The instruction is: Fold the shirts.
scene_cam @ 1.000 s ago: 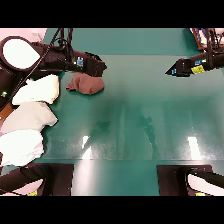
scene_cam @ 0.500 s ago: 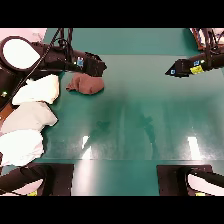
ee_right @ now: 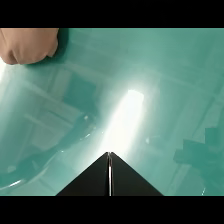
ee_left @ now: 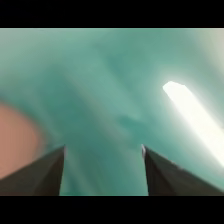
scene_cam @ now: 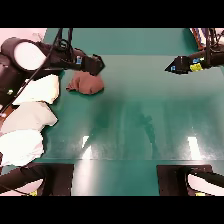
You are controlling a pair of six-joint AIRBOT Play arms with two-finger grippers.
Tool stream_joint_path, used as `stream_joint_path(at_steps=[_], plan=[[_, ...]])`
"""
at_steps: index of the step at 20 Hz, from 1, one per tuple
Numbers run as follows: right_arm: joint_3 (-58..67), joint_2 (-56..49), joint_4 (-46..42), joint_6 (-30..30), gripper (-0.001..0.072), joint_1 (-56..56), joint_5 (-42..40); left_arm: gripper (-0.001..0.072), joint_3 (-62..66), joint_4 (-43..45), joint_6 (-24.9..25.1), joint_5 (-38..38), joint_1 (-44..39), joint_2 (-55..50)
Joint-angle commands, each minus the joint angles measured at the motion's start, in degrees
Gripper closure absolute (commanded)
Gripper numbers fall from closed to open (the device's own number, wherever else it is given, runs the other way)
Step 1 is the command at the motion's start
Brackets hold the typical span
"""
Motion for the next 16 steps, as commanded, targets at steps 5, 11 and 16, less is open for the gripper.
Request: stream_joint_path(at_steps=[5, 11, 16], plan=[[0.0, 0.0, 0.0, 0.0, 0.0695, 0.0, 4.7, 0.0144, 0.0, 7.8, -8.9, 1.0, 12.6, -18.1], [0.0, 0.0, 0.0, 0.1, 0.0695, 0.0, 4.0, 0.0199, 0.3, 2.8, -8.9, 5.8, 15.4, -25.9], [5.0, 0.0, -0.1, 0.0, 0.0695, -0.1, 4.3, 0.0682, 11.5, 2.2, -8.5, -1.9, 15.4, -25.1]])
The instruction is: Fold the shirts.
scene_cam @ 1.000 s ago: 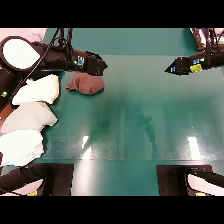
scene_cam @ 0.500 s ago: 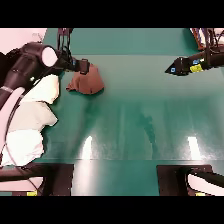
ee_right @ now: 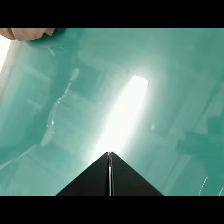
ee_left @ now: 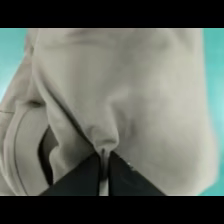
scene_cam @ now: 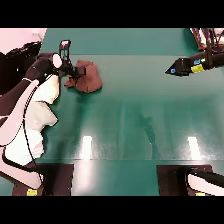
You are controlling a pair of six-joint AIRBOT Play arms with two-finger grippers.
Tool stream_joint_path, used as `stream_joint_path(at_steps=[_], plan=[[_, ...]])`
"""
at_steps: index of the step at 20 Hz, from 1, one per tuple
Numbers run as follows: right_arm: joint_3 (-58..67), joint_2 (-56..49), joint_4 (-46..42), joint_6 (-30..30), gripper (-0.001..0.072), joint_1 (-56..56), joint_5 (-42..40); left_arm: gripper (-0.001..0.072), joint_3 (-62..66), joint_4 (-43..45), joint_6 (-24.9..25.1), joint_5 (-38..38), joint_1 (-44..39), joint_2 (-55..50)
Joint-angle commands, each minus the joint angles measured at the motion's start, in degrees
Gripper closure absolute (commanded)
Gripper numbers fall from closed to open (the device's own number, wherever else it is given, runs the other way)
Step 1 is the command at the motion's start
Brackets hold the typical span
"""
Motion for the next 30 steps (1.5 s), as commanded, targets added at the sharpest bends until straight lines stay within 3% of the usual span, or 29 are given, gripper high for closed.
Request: stream_joint_path(at_steps=[1, 5, 8, 14, 18, 19, 20, 21, 22, 25, 30], plan=[[5.9, 0.0, -0.1, 0.0, 0.0695, -0.1, 0.3, 0.0683, 10.2, -0.8, 2.4, -5.7, -0.2, 1.2], [19.7, 0.0, -0.2, 0.0, 0.0695, -0.1, 0.9, 0.0682, 26.8, -2.4, 18.9, -8.9, -6.9, 10.4], [29.3, 0.3, -0.2, 0.0, 0.0695, -0.2, 0.7, 0.0682, 28.1, -7.1, 25.3, -10.3, -13.8, 19.4], [19.5, 12.5, -0.2, 0.0, 0.0695, -3.3, -7.8, 0.0681, 18.8, -8.9, 26.9, -25.5, -24.6, 23.3], [9.9, 20.4, -0.1, 0.0, 0.0695, -8.0, -9.9, 0.0674, 2.5, -8.3, 25.9, -21.9, -24.4, 23.1], [7.8, 21.8, 0.0, 0.0, 0.0695, -9.1, -9.9, 0.0426, -0.5, -8.1, 24.1, -20.9, -23.3, 23.1], [5.7, 23.1, 0.0, 0.0, 0.0694, -10.2, -9.9, 0.0065, -2.1, -7.9, 22.4, -20.9, -21.7, 23.1], [3.8, 24.1, 0.0, 0.0, 0.0695, -11.1, -9.9, 0.0047, -2.7, -6.9, 19.8, -21.7, -19.5, 23.1], [2.1, 24.9, 0.0, 0.0, 0.0694, -11.9, -9.9, 0.0096, -2.7, -6.0, 18.6, -23.3, -16.6, 23.2], [-1.9, 25.8, 0.4, 0.0, 0.0695, -12.8, -9.8, 0.0094, -3.0, -6.2, 15.7, -28.8, -7.1, 23.3], [-3.5, 23.1, 0.7, 0.0, 0.0695, -12.8, -8.8, 0.0094, -16.6, -12.0, 15.8, -28.3, -0.1, 23.3]])
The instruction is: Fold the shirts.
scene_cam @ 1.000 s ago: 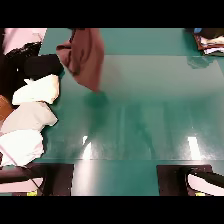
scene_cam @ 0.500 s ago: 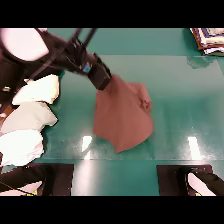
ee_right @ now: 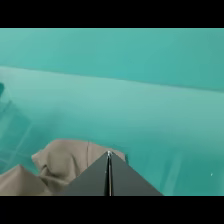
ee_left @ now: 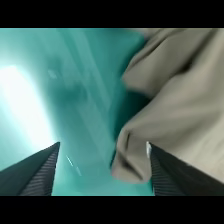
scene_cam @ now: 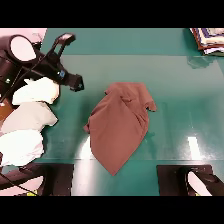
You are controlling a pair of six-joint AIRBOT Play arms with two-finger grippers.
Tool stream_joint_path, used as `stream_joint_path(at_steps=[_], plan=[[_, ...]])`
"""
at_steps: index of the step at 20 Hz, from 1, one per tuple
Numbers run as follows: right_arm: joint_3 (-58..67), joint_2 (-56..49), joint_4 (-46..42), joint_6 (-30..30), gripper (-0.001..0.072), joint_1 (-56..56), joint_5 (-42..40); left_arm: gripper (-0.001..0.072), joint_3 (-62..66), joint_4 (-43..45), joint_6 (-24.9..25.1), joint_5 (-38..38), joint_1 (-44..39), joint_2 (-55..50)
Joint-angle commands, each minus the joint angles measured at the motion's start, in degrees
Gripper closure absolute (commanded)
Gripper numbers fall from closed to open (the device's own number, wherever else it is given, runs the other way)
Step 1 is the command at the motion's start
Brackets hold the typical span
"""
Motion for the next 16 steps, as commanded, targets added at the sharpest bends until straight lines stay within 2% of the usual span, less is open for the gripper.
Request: stream_joint_path(at_steps=[1, 7, 12, 16], plan=[[-1.2, -2.3, 1.7, 0.0, 0.0695, -0.3, 1.2, 0.0094, -12.4, -4.7, -0.6, 1.1, 3.7, 0.0], [-1.3, -7.1, 6.1, 0.0, 0.0695, -0.2, 1.5, 0.0094, -35.4, -22.6, 7.5, 13.6, 3.6, 0.0], [-1.3, -7.8, 5.8, 0.0, 0.0694, 1.3, 0.2, 0.0094, -38.7, -23.9, 8.8, 15.4, 3.3, 0.0], [-1.3, -7.8, 5.5, 0.0, 0.0695, 3.3, -1.7, 0.0101, -38.7, -23.6, 8.8, 16.6, -0.5, 0.0]])
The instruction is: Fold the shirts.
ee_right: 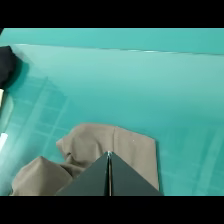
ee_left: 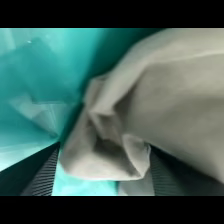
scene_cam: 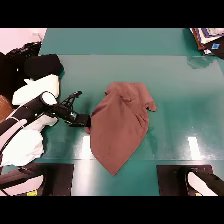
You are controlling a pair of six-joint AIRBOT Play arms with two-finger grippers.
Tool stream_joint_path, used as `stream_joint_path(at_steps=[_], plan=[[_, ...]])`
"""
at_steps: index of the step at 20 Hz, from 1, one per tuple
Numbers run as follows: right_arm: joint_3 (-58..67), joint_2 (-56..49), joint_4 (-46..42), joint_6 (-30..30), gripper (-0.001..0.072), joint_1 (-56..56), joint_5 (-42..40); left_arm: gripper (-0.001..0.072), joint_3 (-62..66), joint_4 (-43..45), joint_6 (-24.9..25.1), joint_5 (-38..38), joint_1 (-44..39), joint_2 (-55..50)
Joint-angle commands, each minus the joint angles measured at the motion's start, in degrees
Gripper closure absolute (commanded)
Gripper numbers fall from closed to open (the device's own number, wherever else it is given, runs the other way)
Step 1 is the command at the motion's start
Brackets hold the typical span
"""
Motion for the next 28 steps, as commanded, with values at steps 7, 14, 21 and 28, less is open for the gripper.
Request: stream_joint_path(at_steps=[7, 14, 21, 28], plan=[[0.0, -1.1, -0.3, 0.0, 0.0695, 1.2, -1.5, 0.0681, 4.0, 2.5, 0.0, -1.0, 0.5, 0.6], [0.0, -14.4, -11.2, 0.1, 0.0695, 5.0, 2.2, 0.0680, 21.8, 10.3, -0.2, -4.9, 16.6, 5.2], [0.0, -36.3, -10.0, 0.0, 0.0155, 8.7, -2.5, 0.0680, 22.7, 10.5, -0.2, -4.2, 17.9, 4.9], [0.1, -47.9, -2.6, -4.2, 0.0158, 12.2, -1.4, 0.0680, 22.7, 10.4, -0.2, -3.8, 17.9, 4.9]])
